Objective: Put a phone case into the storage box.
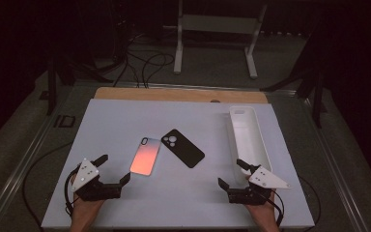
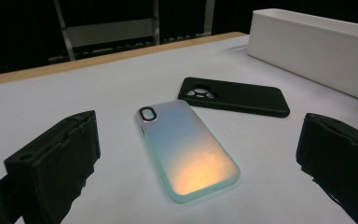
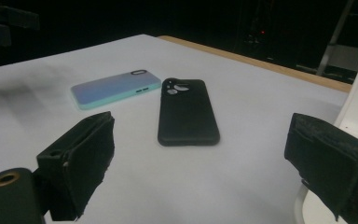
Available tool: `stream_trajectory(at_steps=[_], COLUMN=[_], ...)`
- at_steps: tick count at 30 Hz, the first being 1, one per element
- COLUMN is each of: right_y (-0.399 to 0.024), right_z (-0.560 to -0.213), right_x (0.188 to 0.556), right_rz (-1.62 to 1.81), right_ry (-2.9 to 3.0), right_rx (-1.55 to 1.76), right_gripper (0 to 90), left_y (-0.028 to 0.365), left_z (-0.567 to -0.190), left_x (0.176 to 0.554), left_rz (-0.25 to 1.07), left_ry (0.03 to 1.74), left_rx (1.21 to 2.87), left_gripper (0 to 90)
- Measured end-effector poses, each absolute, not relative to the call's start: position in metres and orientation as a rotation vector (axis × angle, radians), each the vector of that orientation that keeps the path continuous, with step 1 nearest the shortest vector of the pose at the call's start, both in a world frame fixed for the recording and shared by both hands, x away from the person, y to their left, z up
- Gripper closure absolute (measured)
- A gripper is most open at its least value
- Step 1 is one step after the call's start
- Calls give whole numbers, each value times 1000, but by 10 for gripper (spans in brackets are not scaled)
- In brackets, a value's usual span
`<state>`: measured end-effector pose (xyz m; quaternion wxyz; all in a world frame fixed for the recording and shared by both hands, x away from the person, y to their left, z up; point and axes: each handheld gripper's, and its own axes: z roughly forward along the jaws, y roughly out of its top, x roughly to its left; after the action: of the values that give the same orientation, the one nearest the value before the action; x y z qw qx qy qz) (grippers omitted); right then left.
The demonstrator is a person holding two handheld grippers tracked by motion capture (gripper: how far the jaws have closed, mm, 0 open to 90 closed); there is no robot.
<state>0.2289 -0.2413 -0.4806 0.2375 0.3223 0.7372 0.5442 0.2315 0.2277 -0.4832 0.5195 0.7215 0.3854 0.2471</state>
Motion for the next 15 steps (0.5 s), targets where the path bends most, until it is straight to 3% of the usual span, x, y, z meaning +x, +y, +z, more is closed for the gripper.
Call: stream_trajectory(at_steps=[15], right_y=[-241], right_z=[-481], right_x=[229], right_rz=[1485], right_ry=[2006], right_rx=[892], right_gripper=[81], left_y=[226], left_z=[-484], left_x=[234], left_rz=[593], left_ry=[951], left_rx=[1735], left_gripper=[0])
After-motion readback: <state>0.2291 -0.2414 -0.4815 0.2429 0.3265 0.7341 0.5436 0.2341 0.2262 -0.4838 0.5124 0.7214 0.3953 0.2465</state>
